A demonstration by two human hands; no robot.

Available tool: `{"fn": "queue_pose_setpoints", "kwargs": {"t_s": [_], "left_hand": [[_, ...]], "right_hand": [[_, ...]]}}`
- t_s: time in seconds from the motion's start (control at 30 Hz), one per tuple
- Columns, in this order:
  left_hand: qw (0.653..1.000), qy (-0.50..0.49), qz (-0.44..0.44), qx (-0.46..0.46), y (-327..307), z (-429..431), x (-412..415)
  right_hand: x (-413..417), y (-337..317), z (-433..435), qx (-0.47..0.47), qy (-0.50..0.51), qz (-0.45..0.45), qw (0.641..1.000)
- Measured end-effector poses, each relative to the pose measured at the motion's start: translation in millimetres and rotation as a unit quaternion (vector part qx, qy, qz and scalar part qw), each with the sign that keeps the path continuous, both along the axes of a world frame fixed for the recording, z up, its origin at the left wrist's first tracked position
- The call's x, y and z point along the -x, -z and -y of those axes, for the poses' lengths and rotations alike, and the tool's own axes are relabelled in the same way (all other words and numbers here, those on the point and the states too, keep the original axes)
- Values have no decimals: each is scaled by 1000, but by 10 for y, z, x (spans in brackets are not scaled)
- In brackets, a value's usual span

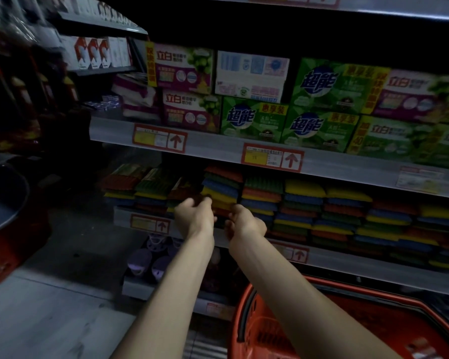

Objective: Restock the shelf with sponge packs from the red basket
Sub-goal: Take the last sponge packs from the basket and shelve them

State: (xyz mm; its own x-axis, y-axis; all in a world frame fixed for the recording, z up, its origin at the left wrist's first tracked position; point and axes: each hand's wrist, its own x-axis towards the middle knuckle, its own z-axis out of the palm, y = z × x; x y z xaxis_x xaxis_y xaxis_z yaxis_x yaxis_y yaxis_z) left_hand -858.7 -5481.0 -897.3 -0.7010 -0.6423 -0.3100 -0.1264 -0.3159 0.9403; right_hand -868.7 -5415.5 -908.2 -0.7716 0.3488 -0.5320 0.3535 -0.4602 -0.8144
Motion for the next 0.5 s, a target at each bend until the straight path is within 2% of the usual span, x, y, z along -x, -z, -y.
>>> {"fn": "queue_pose_setpoints", "kwargs": {"t_s": [0.3,0.5], "left_hand": [[998,46,22,47,1,-35,-28],[998,50,32,37,-20,-90,-43]], "right_hand": [[46,41,-89,-8,-2,12,1000],[71,114,-140,-13,10,3,1000]]}}
